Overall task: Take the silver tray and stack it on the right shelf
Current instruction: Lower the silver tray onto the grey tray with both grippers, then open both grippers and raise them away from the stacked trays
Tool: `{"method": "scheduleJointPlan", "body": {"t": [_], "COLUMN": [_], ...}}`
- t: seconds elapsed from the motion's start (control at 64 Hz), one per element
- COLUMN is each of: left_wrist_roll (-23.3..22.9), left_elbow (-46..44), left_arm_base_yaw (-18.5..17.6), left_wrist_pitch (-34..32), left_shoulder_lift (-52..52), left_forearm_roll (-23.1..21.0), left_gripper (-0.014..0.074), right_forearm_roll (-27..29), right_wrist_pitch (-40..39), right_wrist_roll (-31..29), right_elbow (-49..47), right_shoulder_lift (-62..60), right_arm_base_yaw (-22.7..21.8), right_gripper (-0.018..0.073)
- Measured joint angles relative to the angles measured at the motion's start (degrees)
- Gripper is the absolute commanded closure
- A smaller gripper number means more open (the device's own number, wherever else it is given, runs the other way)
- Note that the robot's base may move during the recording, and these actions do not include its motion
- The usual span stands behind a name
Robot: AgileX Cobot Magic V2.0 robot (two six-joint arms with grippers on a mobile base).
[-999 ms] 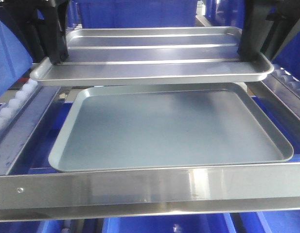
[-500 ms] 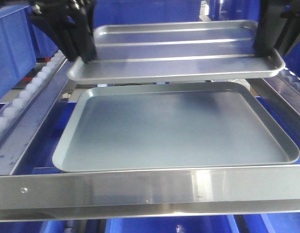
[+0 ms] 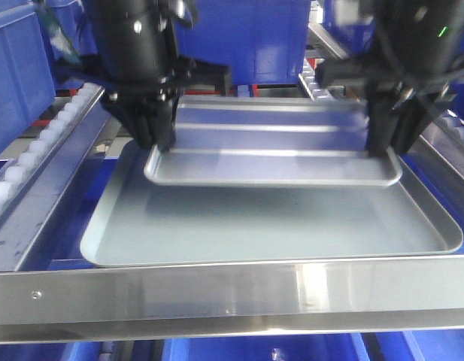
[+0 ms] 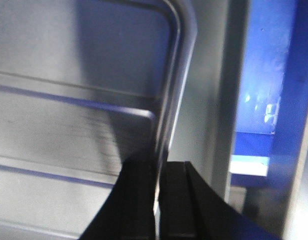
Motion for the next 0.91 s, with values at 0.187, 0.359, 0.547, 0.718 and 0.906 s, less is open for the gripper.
{"method": "scheduleJointPlan", "body": {"t": [0.187, 0.359, 0.547, 0.718, 0.906], "left_wrist_roll": [0.2, 1.9, 4.2, 4.4, 4.6], "left_elbow": [0.0, 0.0, 0.0, 0.0, 0.0], "left_arm_base_yaw": [2.0, 2.9, 2.9, 2.9, 2.9], "left_wrist_pitch": [-0.3, -0.4, 0.1, 0.3, 1.7], "left_shoulder_lift": [2.9, 3.8, 3.8, 3.8, 3.3], "left_forearm_roll": [-3.3, -5.1, -6.2, -6.6, -6.6], "left_gripper": [0.0689, 0.0555, 0.018, 0.0111, 0.0111], "right_forearm_roll": [0.0, 0.0, -0.1, -0.1, -0.1], "right_wrist_pitch": [-2.6, -2.9, -4.0, -4.1, -4.1], "right_wrist_roll": [-0.4, -0.6, -1.1, -1.3, -1.3], "right_elbow": [-0.1, -0.6, -0.9, -0.9, -0.9], "right_shoulder_lift": [3.4, 3.5, 3.5, 3.3, 0.9], "right_arm_base_yaw": [0.0, 0.0, 0.0, 0.0, 0.0], "right_gripper": [0.05, 0.0453, 0.0143, -0.0069, -0.0062]}}
